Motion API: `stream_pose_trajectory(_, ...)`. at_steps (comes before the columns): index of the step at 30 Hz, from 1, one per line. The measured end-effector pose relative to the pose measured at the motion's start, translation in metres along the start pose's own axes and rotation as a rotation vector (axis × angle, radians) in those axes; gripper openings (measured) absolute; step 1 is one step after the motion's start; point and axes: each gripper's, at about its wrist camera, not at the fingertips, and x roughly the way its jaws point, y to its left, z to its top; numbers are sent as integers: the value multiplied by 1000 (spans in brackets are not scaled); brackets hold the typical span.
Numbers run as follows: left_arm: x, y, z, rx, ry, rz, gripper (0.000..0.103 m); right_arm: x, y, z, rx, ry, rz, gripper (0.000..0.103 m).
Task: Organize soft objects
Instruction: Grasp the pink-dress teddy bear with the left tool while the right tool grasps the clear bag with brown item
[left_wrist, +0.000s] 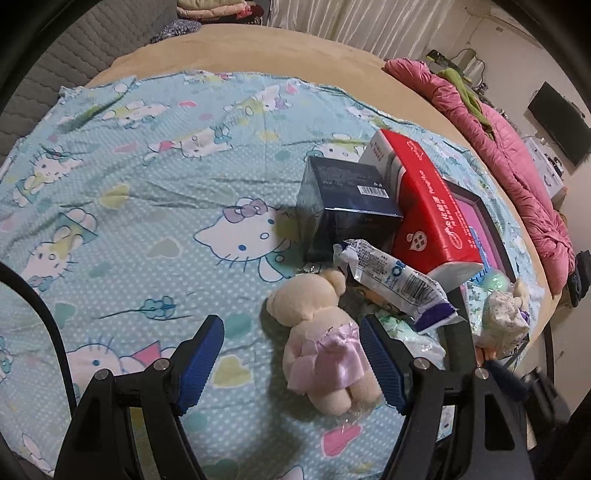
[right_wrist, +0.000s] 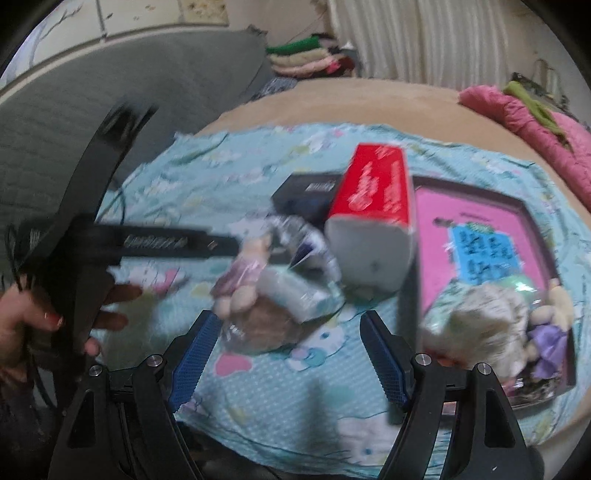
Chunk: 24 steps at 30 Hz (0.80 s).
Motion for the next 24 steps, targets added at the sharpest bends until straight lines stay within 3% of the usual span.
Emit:
stream_pose_trajectory(9,23,-3,6,-8,36,-25,75,39,17,-11,-62,56,33,80)
stream_pose_trajectory(16,35,1,7,-12,63,-48,75,67,19,-12,-77,80,-3,80)
stream_pose_trajectory(24,42,9,10,-25,78,-74,75,84,20,-6,-86,55,0,80)
